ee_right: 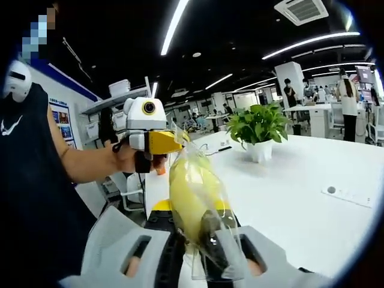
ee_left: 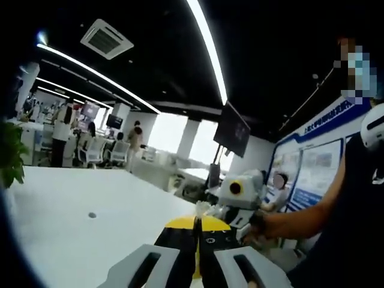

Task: Compare the silicone blocks by pressing each to a similar depth, holding the contact briefly, and releasing to observe deformation and rebound differences across the visible hardness samples.

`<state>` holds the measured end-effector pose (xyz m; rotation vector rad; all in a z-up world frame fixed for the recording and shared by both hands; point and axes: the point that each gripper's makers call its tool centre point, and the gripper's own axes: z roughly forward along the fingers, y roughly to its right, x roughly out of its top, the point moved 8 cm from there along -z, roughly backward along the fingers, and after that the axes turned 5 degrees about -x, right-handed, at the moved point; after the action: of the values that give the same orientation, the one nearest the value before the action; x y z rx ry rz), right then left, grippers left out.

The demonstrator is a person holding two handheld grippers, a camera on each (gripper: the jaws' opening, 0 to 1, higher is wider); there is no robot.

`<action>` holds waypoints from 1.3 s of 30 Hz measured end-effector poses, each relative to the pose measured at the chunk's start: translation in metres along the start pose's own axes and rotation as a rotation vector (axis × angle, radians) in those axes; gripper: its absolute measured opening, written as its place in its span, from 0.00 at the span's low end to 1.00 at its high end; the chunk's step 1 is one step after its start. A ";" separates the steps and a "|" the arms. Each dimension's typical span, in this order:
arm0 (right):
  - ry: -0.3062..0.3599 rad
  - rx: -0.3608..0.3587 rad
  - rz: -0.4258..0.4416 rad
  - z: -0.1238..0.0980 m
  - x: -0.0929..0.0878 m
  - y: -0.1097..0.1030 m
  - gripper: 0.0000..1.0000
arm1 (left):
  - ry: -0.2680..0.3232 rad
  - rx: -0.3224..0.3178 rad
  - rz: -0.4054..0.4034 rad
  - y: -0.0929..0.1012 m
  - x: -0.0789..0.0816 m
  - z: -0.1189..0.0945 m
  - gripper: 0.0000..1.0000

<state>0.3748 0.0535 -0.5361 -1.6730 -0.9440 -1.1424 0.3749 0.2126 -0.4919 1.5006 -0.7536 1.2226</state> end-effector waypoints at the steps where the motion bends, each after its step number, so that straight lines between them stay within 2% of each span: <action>1: -0.002 0.000 -0.002 0.000 0.000 0.001 0.02 | -0.001 0.000 -0.001 0.000 0.000 0.000 0.00; 19: 0.003 0.004 -0.006 0.003 0.000 0.003 0.07 | 0.005 0.019 0.009 -0.002 0.001 0.000 0.00; 23: 0.054 0.006 0.012 0.002 0.001 0.003 0.10 | 0.019 0.022 0.004 0.003 0.008 0.002 0.00; 25: 0.095 0.002 -0.006 0.000 0.003 0.003 0.12 | 0.030 0.007 -0.003 0.005 0.010 0.003 0.00; 29: 0.105 -0.001 0.003 -0.002 0.002 0.003 0.15 | 0.031 0.004 -0.005 0.007 0.012 0.007 0.00; 35: 0.124 -0.037 0.029 -0.009 -0.001 0.007 0.35 | 0.052 -0.042 -0.014 0.016 0.012 0.015 0.00; 38: 0.131 -0.070 0.028 -0.014 -0.004 0.008 0.50 | 0.052 -0.043 -0.025 0.015 0.009 0.021 0.00; 39: 0.131 -0.094 0.018 -0.015 -0.004 0.010 0.59 | 0.057 -0.044 -0.036 0.014 0.008 0.022 0.00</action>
<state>0.3781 0.0353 -0.5397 -1.6552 -0.8025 -1.2859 0.3716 0.1883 -0.4792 1.4317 -0.7091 1.2091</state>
